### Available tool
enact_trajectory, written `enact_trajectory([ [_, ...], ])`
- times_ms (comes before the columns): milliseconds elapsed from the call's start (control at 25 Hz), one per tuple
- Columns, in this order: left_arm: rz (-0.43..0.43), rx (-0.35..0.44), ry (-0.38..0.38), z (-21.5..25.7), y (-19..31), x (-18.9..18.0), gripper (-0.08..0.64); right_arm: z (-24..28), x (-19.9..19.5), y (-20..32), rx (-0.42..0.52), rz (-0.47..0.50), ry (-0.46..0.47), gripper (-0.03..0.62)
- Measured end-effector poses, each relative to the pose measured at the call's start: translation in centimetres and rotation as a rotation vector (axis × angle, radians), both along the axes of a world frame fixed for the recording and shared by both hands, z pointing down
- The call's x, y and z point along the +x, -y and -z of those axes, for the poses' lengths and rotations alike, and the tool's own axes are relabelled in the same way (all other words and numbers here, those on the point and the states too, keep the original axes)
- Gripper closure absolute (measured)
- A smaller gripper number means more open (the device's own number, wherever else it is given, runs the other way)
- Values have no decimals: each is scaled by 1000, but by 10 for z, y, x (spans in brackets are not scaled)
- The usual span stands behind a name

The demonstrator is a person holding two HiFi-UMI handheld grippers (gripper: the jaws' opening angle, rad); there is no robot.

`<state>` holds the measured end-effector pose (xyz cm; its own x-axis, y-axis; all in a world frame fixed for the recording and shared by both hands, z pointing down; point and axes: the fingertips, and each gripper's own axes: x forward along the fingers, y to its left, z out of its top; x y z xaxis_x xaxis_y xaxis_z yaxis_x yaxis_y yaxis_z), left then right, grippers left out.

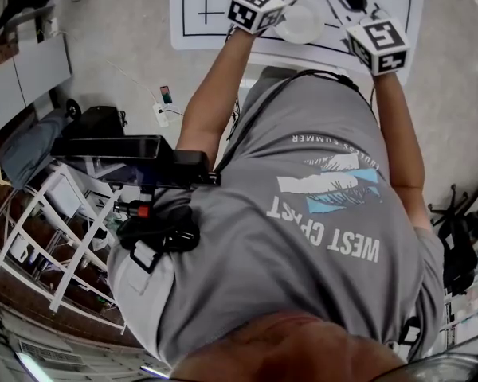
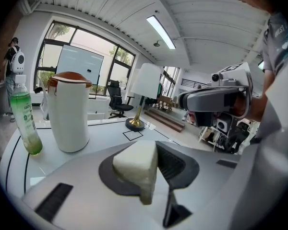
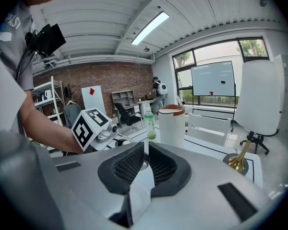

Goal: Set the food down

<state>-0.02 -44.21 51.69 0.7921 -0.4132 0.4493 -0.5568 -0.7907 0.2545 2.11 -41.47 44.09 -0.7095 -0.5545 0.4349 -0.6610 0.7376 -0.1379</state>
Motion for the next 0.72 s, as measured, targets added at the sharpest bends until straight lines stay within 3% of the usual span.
enact_trajectory([
  [720, -23, -93, 81, -45, -3, 15, 463, -18, 19, 2, -35, 12, -4, 581],
])
